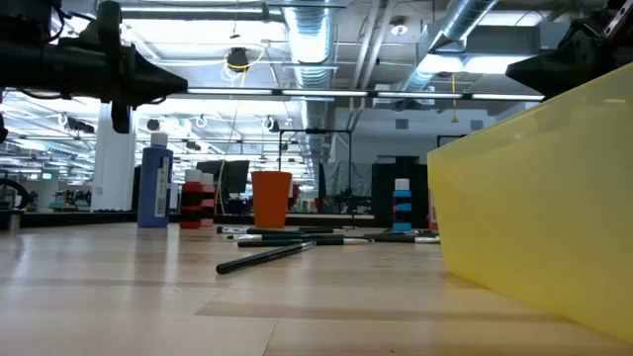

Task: Pick & Place Paint Supplies
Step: Put the black paint brush into the orange cup

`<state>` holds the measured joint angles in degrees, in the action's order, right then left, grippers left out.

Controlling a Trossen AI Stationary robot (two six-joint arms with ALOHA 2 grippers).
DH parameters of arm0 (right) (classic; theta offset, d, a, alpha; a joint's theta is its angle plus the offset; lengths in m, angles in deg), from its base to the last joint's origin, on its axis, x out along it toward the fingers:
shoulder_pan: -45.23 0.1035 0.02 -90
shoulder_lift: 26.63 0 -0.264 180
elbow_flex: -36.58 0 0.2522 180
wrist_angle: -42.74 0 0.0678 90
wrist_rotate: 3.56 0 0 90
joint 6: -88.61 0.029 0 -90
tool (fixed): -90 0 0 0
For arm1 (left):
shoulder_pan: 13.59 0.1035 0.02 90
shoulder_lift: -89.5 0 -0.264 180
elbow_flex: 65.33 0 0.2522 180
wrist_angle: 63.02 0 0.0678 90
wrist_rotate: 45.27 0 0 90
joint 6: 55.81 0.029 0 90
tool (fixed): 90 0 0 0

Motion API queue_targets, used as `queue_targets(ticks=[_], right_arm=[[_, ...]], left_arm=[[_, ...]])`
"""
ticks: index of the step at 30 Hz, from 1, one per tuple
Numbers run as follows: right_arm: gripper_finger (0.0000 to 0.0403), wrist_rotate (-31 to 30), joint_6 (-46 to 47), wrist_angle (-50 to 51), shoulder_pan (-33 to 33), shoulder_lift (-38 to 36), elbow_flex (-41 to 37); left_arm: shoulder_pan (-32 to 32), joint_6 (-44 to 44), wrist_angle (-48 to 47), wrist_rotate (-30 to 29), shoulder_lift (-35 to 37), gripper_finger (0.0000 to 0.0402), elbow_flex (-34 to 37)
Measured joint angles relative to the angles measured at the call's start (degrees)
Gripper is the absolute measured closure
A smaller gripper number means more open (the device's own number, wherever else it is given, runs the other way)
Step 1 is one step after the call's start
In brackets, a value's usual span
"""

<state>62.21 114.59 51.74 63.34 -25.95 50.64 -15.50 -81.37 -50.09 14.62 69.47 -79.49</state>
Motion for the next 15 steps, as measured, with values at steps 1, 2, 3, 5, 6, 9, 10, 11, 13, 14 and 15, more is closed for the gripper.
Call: queue_targets(ticks=[1,2,3,5,6,9,10,11,13,14,15], right_arm=[[0.0403,0.0,0.0,0.0,0.02,0.0,-0.01],[0.0403,0.0,0.0,0.01,-0.01,0.0,-0.02],[0.0403,0.0,0.0,0.0,0.01,0.0,-0.02],[0.0403,0.0,0.0,0.01,0.01,0.0,-0.02],[0.0403,0.0,0.0,0.0,-0.01,0.0,-0.02],[0.0403,0.0,0.0,0.0,0.0,0.0,-0.01],[0.0403,0.0,0.0,0.0,0.02,0.0,-0.01],[0.0403,0.0,0.0,0.0,0.0,0.0,-0.01],[0.0403,0.0,0.0,0.0,0.02,0.0,0.0],[0.0403,0.0,0.0,0.0,0.02,0.0,0.0],[0.0403,0.0,0.0,0.0,-0.01,0.0,-0.02]], left_arm=[[0.0,-1.74,0.73,0.23,-0.03,0.0401,0.0],[0.0,-3.77,1.21,0.6,-0.01,0.0401,0.01],[0.0,-5.82,1.9,0.68,0.02,0.0401,0.0],[0.0,-10.0,4.86,0.85,-0.02,0.0401,0.0],[0.0,-11.08,6.18,0.89,0.0,0.0401,0.0],[0.0,-12.28,9.33,-0.31,-0.08,0.0401,0.0],[0.0,-12.46,10.48,-0.87,-0.09,0.0401,0.01],[0.0,-12.47,11.29,-1.34,-0.1,0.0401,0.0],[0.0,-12.46,11.76,-2.57,-0.2,0.0401,0.0],[0.0,-12.46,12.38,-3.17,-0.24,0.0401,0.0],[0.0,-12.47,13.01,-3.99,-0.28,0.0401,0.01]])
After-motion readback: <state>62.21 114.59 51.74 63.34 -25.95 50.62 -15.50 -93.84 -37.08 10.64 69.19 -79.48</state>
